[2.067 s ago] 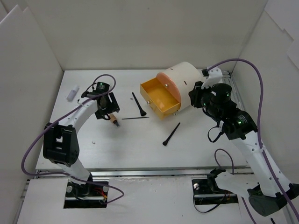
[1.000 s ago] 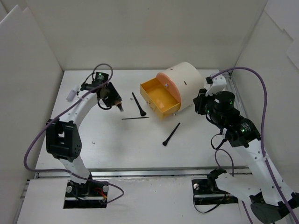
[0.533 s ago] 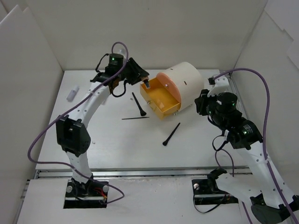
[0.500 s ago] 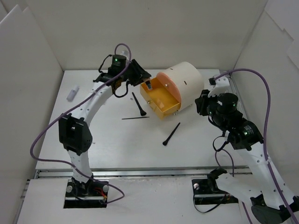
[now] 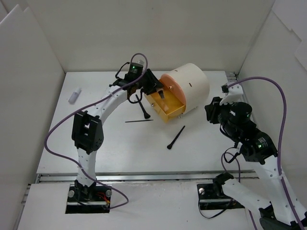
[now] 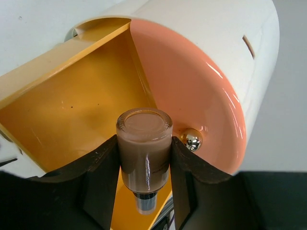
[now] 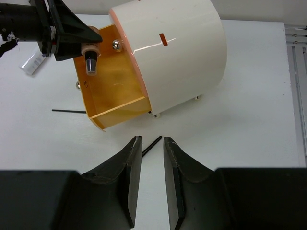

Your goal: Organize the makeup

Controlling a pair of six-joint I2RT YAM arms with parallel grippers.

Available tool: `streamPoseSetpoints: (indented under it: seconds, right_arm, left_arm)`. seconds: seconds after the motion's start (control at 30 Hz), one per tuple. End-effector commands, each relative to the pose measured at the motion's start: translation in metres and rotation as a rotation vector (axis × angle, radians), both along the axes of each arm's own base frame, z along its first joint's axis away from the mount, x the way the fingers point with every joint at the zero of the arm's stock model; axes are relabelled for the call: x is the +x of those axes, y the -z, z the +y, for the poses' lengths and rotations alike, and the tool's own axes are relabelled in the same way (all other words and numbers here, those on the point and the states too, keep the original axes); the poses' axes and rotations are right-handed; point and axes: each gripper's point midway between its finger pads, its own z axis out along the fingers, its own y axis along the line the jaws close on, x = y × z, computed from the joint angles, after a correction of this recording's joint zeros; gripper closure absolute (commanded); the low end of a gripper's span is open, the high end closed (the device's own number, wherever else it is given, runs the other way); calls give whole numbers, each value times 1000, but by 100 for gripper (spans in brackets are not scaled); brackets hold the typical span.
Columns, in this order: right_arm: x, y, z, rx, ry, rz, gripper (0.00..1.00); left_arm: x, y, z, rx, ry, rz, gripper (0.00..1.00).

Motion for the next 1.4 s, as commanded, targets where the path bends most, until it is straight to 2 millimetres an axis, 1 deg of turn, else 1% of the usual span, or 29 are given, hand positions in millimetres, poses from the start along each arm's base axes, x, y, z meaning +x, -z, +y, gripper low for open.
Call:
streamPoseSetpoints:
  seconds: [0.0,0.1,0.13,0.23,0.33,0.4,0.47,0.5,0.57,0.63,0.67,0.7,0.73,0.77,0.8,0.83,0.87,0.9,0.97,1.03,1.07,1.1,1.13,1.17,1.2,1.23,1.3,1.33,1.37]
  right_arm:
    - [4,-11,-5,24,37,-37,77]
    - [2,-15,-8,23,45,-45,77]
    - [1,-17,-9,25,47,-50,76]
    - [-2,-19,-12,21,53,-52,75]
    - [-5,-19,-13,20,56,-54,75]
    - [-6,-18,-14,20,57,-51,75]
    - [-7,-17,-14,24,61,-49,74]
    - [-7,-17,-14,25,58,-47,75]
    - [-5,-16,-14,23,60,-43,75]
    - [-4,-14,-13,20,61,-38,74]
    - [-4,-14,-11,21,53,-36,74]
    - [-3,-13,-10,20,47,-31,74]
    - [-3,-12,-9,20,47,-28,74]
    - [-1,-10,-8,18,42,-22,73]
    - [-1,-10,-8,18,43,-20,73]
    - [1,-9,-7,13,39,-17,73]
    - [2,-8,-5,10,32,-9,72]
    - [4,-7,-4,7,30,-5,72]
    - [6,-6,-3,-1,28,1,72]
    - [9,-6,-2,-8,27,5,71]
    - [10,-5,-1,-9,26,8,70]
    - [11,-5,-1,-11,26,11,68]
    - [13,-4,1,-13,20,17,67]
    - [13,-3,1,-13,21,19,67]
    - [13,-2,2,-13,16,22,65]
    - [15,-1,2,-15,17,28,64]
    - [16,1,4,-13,14,35,63]
    - [17,2,6,-14,11,39,63]
    - [18,2,5,-14,13,42,62]
  left_arm:
    - [5,-70,-11,-93,-9,-163,63]
    - [9,-64,-11,-85,-20,-152,58]
    - [7,-59,-16,-85,-14,-137,54]
    - [8,-54,-17,-87,-19,-120,50]
    - [9,-54,-19,-98,-19,-119,49]
    - [8,-59,-19,-108,-14,-129,48]
    - [5,-74,-20,-131,-1,-154,46]
    - [1,-91,-18,-144,2,-185,45]
    - [0,-121,-2,-139,-6,-255,44]
    - [-2,-128,21,-62,-23,-288,43]
    - [-1,-148,45,-37,-55,-336,41]
    - [-4,-144,63,27,-70,-320,40]
    - [0,-143,85,93,-112,-332,38]
    - [-5,-140,109,193,-103,-345,35]
    - [3,-136,143,255,-146,-340,33]
    - [6,-128,165,320,-172,-329,31]
    - [4,-111,187,404,-153,-300,28]
    - [10,-102,217,454,-185,-276,28]
    - [17,-74,248,567,-192,-230,26]
    - [19,-46,282,719,-174,-176,25]
    - [22,-22,289,775,-149,-117,25]
    - [25,-10,300,837,-120,-102,24]
    - [33,8,304,874,-91,-70,24]
    - [33,21,307,902,-61,-39,23]
    - [36,29,310,939,-17,-38,23]
    - [42,43,312,961,9,-19,23]
    - [48,55,314,994,59,-25,23]
    - [52,66,313,999,79,-15,22]
    - [56,69,313,1002,82,-20,22]
